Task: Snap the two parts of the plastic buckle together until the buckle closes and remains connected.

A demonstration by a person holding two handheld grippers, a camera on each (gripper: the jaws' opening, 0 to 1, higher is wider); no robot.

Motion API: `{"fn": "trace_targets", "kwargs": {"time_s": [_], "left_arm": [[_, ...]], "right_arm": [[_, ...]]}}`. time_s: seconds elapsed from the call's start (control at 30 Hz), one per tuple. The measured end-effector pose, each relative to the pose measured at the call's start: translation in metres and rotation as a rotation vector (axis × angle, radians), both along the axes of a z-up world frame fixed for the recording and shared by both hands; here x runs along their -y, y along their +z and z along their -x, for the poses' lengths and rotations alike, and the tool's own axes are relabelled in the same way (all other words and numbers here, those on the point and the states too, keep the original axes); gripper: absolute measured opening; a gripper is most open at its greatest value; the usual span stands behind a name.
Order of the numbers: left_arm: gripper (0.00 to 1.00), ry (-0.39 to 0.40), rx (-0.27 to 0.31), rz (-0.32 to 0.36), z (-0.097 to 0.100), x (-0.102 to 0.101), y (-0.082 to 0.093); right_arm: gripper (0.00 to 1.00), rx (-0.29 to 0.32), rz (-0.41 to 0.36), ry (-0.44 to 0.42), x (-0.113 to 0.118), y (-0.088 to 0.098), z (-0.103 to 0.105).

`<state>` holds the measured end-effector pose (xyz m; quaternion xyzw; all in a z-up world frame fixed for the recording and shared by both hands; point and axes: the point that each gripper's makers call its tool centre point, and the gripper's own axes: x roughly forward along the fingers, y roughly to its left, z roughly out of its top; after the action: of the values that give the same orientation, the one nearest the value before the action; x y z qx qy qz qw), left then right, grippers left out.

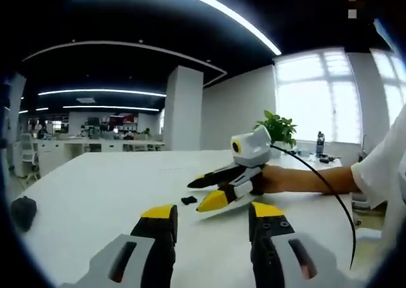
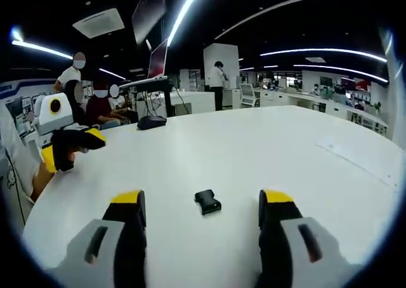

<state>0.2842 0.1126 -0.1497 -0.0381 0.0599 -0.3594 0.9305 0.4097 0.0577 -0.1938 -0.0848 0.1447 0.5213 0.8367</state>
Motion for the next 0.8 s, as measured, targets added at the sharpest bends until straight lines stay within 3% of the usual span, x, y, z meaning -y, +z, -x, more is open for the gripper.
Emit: {"fn": "trace_targets", "kwargs": {"time_s": [0.3,0.43,0.8], "left_arm": [[0.52,0.013,0.003,0.013,-0.002,-0.002,0.003],[0.61,0.024,0.003,0.0,-0.003,-0.004,0.002],[0.7,0.065,-0.004,0.002,-0.007,-0.013,0.0]], "right_arm": [[0.61,-0.001,0.024,-0.003,-0.001,-0.003,0.004],[0.57,0.007,0.037,-0.005,-0.001,-0.004,0.004],[0.42,0.001,0.08,-0.026,-0.003,-0.008,0.005]]}}
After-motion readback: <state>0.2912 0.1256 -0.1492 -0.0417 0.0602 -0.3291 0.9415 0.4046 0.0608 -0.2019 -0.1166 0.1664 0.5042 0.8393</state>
